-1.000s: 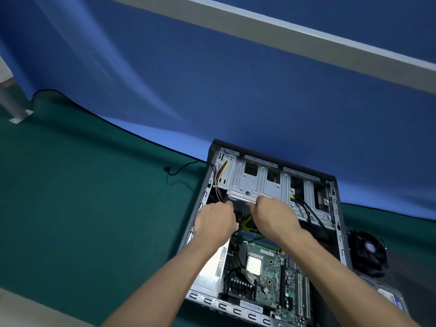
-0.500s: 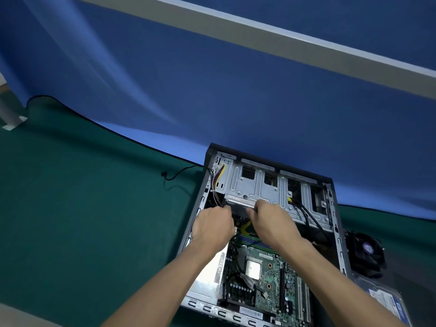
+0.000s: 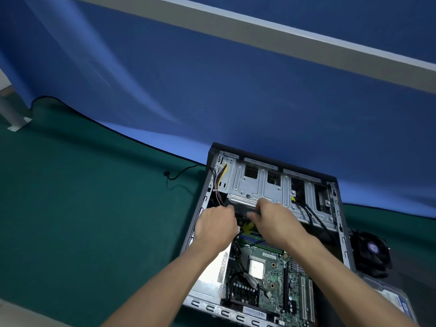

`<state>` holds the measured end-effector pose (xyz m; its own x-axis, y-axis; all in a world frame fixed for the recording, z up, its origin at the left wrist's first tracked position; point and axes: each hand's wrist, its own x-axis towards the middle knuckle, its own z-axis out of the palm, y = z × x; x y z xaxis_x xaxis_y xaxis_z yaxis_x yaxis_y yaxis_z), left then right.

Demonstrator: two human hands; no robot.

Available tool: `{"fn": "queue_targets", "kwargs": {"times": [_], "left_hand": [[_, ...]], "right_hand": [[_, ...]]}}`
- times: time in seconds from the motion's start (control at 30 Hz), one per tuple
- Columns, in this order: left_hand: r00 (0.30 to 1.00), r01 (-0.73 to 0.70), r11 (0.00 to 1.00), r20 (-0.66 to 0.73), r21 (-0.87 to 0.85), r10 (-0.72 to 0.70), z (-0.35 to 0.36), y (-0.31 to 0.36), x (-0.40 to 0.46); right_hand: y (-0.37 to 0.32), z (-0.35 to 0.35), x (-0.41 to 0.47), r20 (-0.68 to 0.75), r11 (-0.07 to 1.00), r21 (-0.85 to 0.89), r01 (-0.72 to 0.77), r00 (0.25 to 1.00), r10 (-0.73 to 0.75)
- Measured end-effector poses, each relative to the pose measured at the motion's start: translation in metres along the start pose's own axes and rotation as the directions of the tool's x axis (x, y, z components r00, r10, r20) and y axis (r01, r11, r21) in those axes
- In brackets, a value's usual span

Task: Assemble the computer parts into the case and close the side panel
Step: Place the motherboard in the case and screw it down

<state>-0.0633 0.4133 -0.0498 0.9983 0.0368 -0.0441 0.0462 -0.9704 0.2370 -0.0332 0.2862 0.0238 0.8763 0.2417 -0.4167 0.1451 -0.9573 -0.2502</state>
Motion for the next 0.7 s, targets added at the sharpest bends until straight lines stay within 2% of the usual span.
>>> {"fn": "queue_targets", "kwargs": {"times": [0.07, 0.13, 0.17, 0.27, 0.4, 0.5, 0.53, 0.63, 0.7], "left_hand": [[1.0, 0.001, 1.0, 0.003, 0.003, -0.001, 0.0, 0.001, 0.0], [1.0, 0.003, 1.0, 0.004, 0.002, -0.003, 0.0, 0.001, 0.0], [1.0, 0.004, 1.0, 0.006, 0.004, -0.004, -0.001, 0.001, 0.0], [1.0, 0.006, 1.0, 0.01, 0.001, -0.006, 0.0, 0.001, -0.001], [1.0, 0.014, 1.0, 0.015, -0.002, -0.014, -0.002, 0.002, 0.0], [1.0, 0.014, 1.0, 0.012, -0.003, -0.014, -0.001, 0.002, -0.001], [1.0, 0.014, 1.0, 0.013, -0.004, -0.014, -0.001, 0.002, -0.001], [1.0, 0.024, 1.0, 0.014, -0.017, -0.024, 0.0, 0.002, 0.0], [1.0, 0.02, 1.0, 0.012, -0.018, -0.02, 0.0, 0.001, -0.001]], "right_hand": [[0.002, 0.001, -0.001, -0.045, 1.0, -0.007, -0.023, 0.999, 0.023], [0.003, -0.001, -0.001, 0.032, 0.997, 0.066, -0.028, 0.999, 0.026], [0.003, 0.0, -0.001, 0.052, 0.999, 0.049, -0.024, 0.998, 0.021], [0.006, 0.004, -0.002, -0.03, 0.999, -0.024, -0.038, 0.999, 0.037], [0.006, 0.001, -0.001, 0.037, 0.984, 0.165, -0.067, 0.997, 0.062], [0.001, 0.006, -0.001, -0.117, 0.999, 0.018, -0.031, 0.993, 0.033], [0.0, 0.007, -0.001, -0.12, 0.999, 0.0, -0.032, 0.992, 0.032], [-0.004, 0.006, -0.001, -0.005, 0.997, 0.072, -0.026, 1.0, 0.026], [-0.003, 0.008, 0.0, -0.043, 0.999, -0.006, -0.032, 0.999, 0.032]]}}
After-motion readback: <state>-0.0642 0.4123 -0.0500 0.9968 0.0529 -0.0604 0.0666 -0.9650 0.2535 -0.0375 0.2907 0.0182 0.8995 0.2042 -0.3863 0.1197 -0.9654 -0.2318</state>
